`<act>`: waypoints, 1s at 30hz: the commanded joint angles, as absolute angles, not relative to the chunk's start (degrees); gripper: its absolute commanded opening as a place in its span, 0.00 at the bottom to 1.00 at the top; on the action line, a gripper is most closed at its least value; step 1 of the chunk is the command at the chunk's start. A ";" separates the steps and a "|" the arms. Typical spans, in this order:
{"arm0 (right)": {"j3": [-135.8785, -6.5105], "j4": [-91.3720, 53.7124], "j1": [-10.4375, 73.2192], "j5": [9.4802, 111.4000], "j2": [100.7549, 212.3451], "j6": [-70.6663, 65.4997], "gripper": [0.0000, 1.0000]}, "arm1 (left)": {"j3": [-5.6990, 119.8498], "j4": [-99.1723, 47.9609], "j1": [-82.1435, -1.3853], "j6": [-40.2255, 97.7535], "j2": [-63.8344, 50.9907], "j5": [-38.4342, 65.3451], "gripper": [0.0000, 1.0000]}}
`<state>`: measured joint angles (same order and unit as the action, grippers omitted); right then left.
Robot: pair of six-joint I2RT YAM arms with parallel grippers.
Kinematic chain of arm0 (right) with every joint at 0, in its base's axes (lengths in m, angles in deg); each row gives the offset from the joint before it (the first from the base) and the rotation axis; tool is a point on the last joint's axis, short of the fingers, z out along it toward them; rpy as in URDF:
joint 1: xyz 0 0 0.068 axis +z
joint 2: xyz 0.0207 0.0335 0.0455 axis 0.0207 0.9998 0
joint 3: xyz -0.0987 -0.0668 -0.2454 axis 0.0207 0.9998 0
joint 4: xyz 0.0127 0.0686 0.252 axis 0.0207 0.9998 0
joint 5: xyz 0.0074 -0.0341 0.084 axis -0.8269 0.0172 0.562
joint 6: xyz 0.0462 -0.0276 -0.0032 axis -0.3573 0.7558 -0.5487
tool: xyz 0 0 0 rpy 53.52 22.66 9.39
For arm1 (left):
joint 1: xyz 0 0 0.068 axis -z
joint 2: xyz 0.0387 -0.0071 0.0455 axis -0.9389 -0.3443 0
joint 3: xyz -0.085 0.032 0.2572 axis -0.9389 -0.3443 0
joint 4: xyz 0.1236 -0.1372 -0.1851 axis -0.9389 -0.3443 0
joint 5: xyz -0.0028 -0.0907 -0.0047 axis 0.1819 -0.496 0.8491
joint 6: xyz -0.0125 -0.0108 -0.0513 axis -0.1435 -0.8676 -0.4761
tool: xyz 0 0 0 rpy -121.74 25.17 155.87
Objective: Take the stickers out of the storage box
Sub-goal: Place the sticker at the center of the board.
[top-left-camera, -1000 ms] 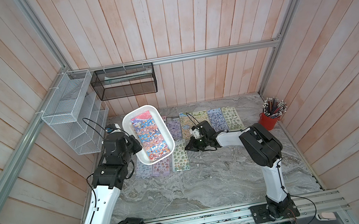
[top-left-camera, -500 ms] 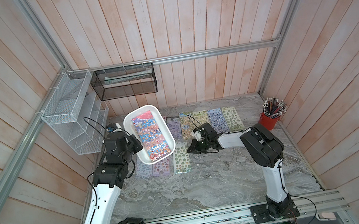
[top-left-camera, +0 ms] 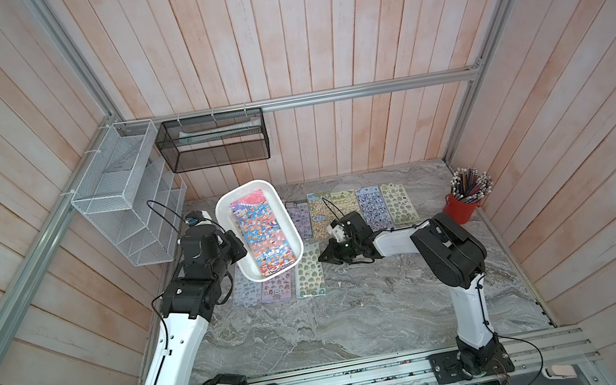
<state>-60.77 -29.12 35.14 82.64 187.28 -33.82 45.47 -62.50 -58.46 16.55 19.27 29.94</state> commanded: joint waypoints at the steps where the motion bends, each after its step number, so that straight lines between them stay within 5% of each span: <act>1: -60.08 -31.45 35.88 82.71 188.68 -35.57 0.05 | 44.97 -59.59 -58.57 15.71 19.56 28.76 0.00; 10: -61.49 -31.33 36.32 82.55 189.77 -35.86 0.07 | 44.38 -59.67 -58.52 15.57 19.99 28.54 0.00; 16: -61.00 -30.50 36.09 82.14 187.78 -34.55 0.31 | 44.54 -59.67 -58.36 15.37 19.86 28.35 0.00; 25: -56.18 -29.41 33.06 82.30 177.48 -32.18 0.38 | 47.12 -59.88 -53.28 14.42 16.52 29.48 0.00; 30: -48.09 -29.45 27.80 83.51 165.14 -26.69 0.75 | 45.65 -56.89 -46.26 11.64 12.15 31.28 0.00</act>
<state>-51.30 -29.85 30.44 82.99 170.97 -30.93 45.55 -60.94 -48.61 13.82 13.13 30.00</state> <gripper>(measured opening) 0.712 0.090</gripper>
